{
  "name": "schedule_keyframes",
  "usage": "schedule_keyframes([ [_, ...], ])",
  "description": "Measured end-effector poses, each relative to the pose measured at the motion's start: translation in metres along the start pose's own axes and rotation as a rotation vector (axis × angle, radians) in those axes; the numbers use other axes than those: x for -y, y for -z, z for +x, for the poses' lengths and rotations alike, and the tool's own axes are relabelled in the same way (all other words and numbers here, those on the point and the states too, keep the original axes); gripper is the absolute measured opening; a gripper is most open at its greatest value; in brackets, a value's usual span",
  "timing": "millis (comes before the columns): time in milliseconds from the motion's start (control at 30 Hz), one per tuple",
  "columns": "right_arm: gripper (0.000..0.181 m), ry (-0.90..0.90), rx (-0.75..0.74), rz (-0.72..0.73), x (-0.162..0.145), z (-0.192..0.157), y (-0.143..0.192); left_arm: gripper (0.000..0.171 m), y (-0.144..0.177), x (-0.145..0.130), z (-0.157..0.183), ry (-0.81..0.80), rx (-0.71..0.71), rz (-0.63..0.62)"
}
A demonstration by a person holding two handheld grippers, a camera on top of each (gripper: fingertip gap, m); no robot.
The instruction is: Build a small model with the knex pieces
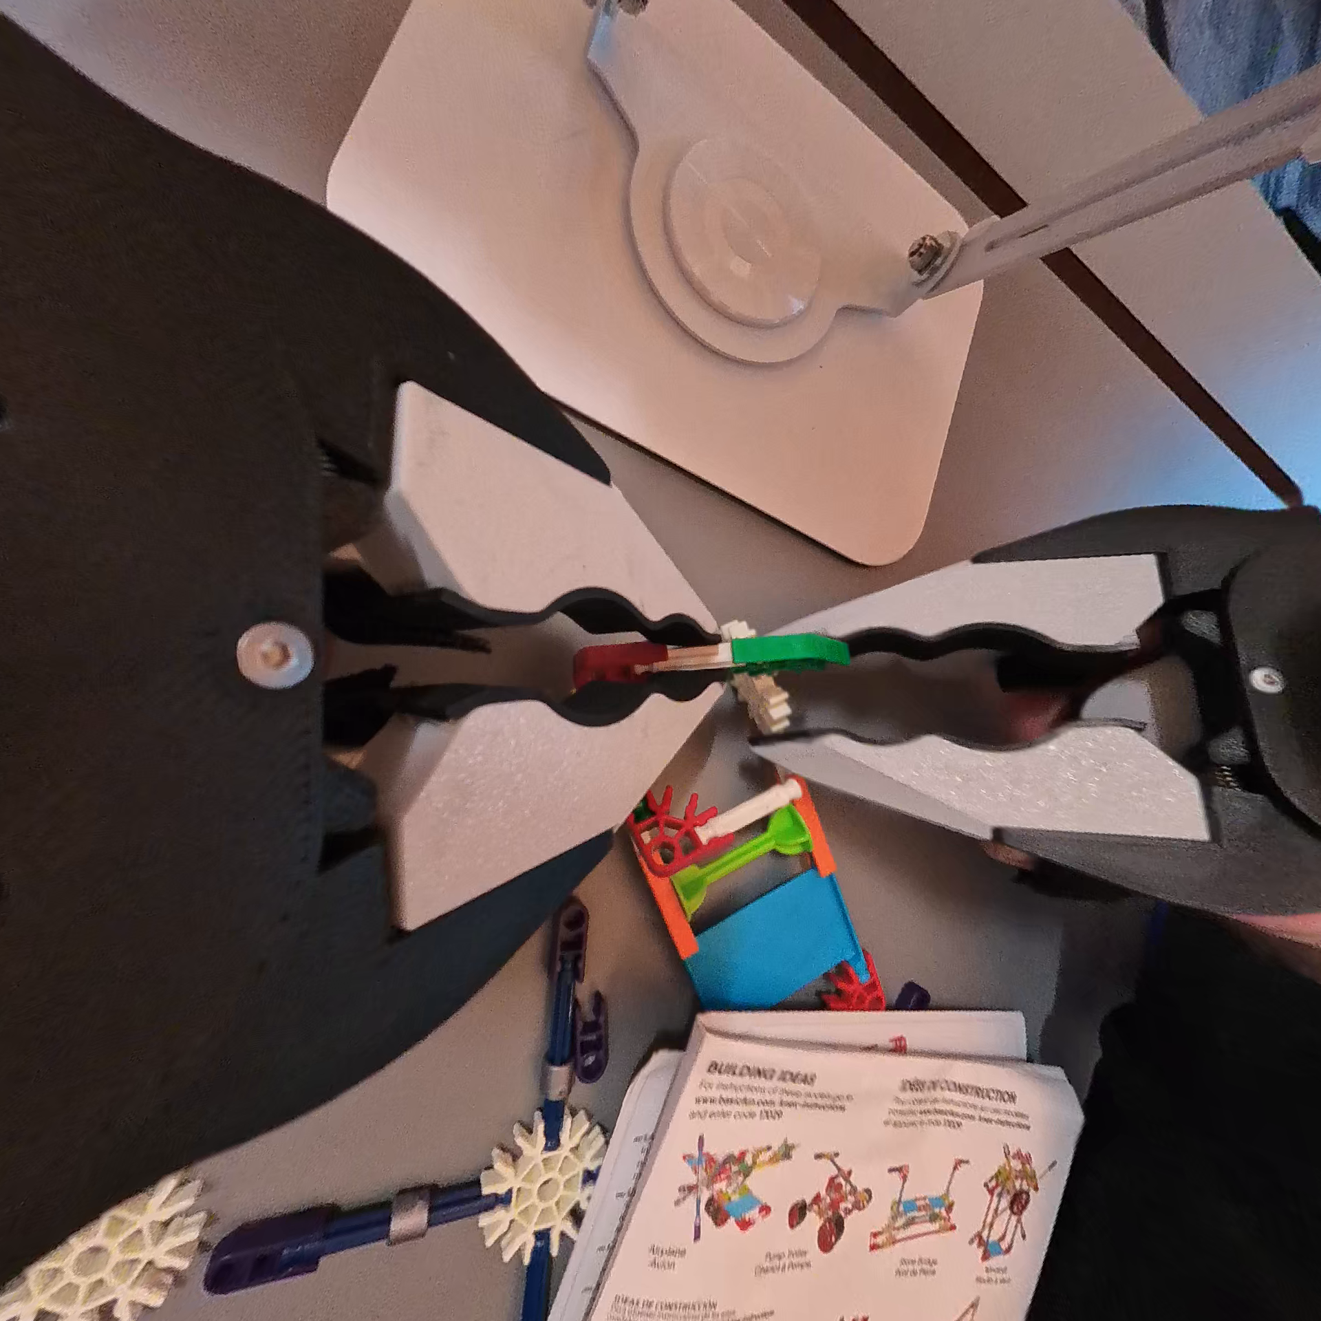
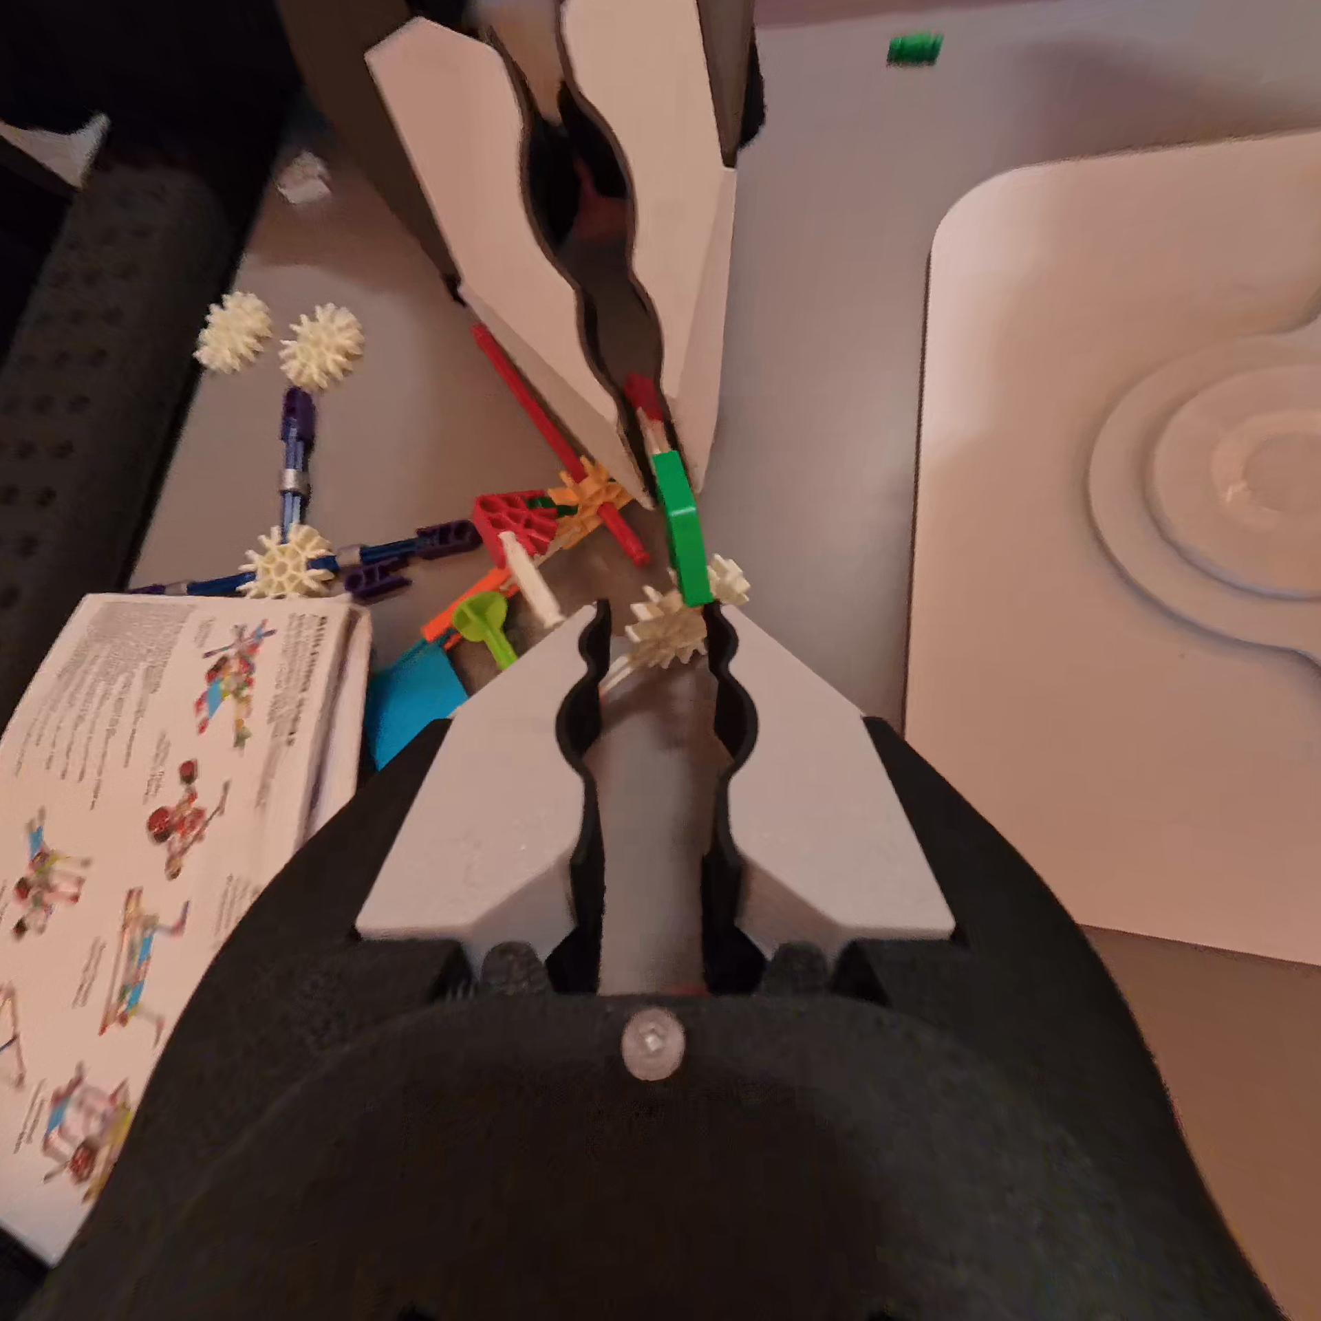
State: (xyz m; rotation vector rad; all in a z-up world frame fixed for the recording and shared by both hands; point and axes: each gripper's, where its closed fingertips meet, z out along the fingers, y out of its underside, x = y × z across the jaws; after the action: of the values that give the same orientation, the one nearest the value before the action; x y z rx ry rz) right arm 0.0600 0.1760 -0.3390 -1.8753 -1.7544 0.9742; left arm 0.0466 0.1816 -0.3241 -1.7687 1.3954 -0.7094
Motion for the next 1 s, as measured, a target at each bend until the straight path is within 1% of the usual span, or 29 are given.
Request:
schedule_keyframes([
  [100,0.022,-0.02,-0.025,0.013,0.002,0.006,-0.001,0.003,-0.001,0.0,-0.006,0.021,0.035,0.0],
  [167,0.014,-0.029,-0.044,0.024,0.004,0.01,0.0,0.003,-0.001,-0.001,-0.012,0.057,0.061,-0.003],
  [233,0.014,-0.031,-0.051,0.027,0.004,0.012,0.0,0.003,-0.001,-0.001,-0.014,0.088,0.064,0.001],
  [433,0.013,-0.051,-0.078,0.042,0.006,0.018,-0.001,0.002,-0.001,-0.002,-0.028,0.163,0.132,0.004],
  [600,0.013,-0.045,-0.109,0.043,0.007,0.022,0.0,0.003,-0.003,-0.005,-0.032,0.193,0.162,-0.012],
  [700,0.014,-0.049,-0.147,0.049,0.008,0.029,0.003,0.003,-0.003,-0.005,-0.037,0.217,0.185,-0.005],
  [767,0.021,-0.056,-0.182,0.041,0.008,0.034,0.006,0.003,0.0,-0.006,-0.043,0.237,0.211,-0.002],
  [833,0.031,-0.063,-0.215,0.043,0.01,0.038,0.013,0.003,0.003,-0.008,-0.054,0.269,0.255,0.0],
  [900,0.029,-0.056,-0.242,0.043,0.012,0.039,0.021,0.003,0.006,-0.011,-0.06,0.317,0.269,-0.002],
  [967,0.03,-0.045,-0.277,0.019,0.012,0.041,0.027,0.005,0.008,-0.014,-0.066,0.377,0.29,0.001],
  [1000,0.03,-0.037,-0.283,-0.001,0.011,0.039,0.028,0.005,0.009,-0.015,-0.067,0.381,0.29,-0.003],
])
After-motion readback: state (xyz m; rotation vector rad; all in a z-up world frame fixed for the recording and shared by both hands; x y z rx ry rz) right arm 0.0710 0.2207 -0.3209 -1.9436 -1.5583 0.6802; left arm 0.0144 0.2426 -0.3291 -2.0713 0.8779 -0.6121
